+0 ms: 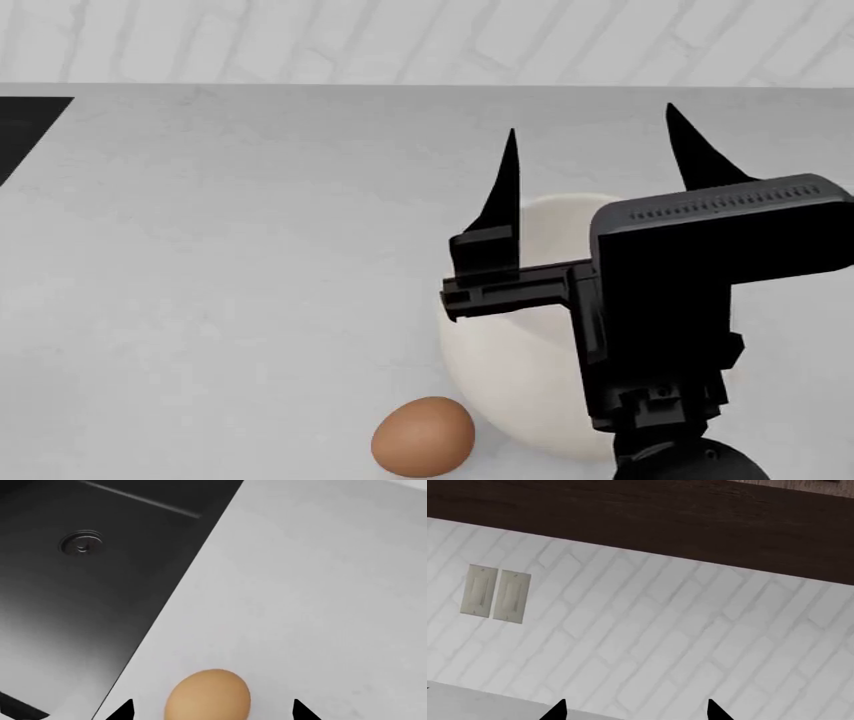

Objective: Place the eggs and milk next to the bowl.

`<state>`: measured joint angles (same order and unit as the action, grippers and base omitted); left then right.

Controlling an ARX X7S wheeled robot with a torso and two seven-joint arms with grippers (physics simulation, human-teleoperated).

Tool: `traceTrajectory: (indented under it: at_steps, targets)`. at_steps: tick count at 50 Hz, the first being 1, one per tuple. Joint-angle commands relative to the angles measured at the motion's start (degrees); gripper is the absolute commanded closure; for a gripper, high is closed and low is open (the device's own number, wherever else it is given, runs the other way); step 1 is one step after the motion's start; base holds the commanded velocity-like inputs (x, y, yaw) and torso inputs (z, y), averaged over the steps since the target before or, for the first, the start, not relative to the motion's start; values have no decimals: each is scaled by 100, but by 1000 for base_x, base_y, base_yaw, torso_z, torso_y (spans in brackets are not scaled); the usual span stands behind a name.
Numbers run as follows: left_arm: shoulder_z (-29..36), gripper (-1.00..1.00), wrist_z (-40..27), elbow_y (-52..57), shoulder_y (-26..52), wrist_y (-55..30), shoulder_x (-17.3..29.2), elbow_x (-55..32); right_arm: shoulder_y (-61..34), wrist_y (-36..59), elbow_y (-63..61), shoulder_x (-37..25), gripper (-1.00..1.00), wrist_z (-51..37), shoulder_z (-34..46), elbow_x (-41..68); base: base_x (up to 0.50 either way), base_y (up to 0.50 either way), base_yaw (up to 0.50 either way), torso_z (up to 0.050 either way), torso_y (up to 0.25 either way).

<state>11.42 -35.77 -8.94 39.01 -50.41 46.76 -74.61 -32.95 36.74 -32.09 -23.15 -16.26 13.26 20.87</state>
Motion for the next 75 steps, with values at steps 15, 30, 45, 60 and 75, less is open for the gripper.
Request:
traceTrajectory:
  at_steps: [15,30,45,60,75]
  targets:
    - [384,-100,385,-732,282,167,-248,515,20,-31,32,-35,-100,-36,11,9,0,0,0,0,0]
    - [567,-100,564,-1080,408,239,-376,738,10,2,10,-56,-100,-69,7,31,0,0,0,0,0]
    - [560,100,528,-1030,266,241,-373,702,38,-23,12,-72,-100,-89,22,37,1,0,0,0,0]
    - [575,100,587,-960,246,241,-326,702,-8,36,-31,-87,-100,-119,29,67,0,0,0,0,0]
    - [711,100,1158,-38,434,-46,31,524,85,2,-139,-129,-100,-162,-64,130,0,0,0,0,0]
